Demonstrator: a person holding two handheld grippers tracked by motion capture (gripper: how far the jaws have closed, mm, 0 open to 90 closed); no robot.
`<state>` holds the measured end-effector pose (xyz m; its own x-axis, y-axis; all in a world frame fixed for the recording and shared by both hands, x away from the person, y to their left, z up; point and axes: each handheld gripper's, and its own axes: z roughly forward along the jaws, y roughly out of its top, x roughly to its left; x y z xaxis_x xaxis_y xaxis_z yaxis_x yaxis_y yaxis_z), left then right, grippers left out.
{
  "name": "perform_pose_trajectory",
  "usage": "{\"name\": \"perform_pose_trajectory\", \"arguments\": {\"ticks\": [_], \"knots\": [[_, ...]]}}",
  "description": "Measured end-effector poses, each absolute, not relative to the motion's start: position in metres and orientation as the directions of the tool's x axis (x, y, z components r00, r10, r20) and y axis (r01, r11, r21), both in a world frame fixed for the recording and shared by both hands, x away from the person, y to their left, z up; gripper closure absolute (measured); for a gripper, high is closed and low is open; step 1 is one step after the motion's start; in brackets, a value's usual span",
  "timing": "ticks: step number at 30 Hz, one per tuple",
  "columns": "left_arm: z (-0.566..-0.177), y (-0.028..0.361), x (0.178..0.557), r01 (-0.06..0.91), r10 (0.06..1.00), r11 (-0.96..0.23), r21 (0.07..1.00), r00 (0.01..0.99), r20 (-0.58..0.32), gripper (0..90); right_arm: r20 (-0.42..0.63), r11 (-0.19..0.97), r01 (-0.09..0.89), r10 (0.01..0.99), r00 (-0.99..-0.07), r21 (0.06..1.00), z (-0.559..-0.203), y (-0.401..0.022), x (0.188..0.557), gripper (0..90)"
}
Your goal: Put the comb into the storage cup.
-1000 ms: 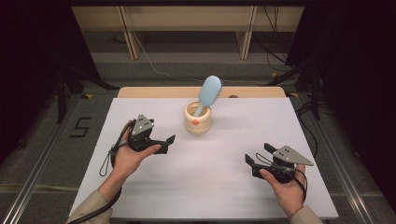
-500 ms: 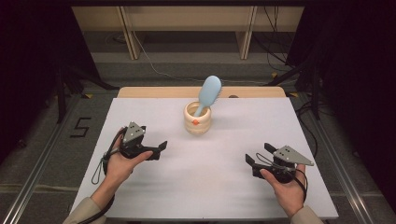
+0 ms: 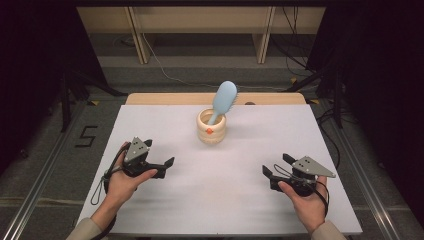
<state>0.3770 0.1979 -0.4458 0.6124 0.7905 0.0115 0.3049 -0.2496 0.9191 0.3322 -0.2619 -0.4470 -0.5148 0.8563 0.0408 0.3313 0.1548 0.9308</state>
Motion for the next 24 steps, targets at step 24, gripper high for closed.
{"name": "perform_pose_trajectory", "arguments": {"ticks": [24], "knots": [[-0.469, 0.214, 0.368, 0.323, 0.801, -0.257, 0.911, 0.598, 0.014, 0.0, 0.024, 0.186, 0.333, 0.843, -0.538, 0.924, -0.451, -0.257, 0.333, 15.6]]}}
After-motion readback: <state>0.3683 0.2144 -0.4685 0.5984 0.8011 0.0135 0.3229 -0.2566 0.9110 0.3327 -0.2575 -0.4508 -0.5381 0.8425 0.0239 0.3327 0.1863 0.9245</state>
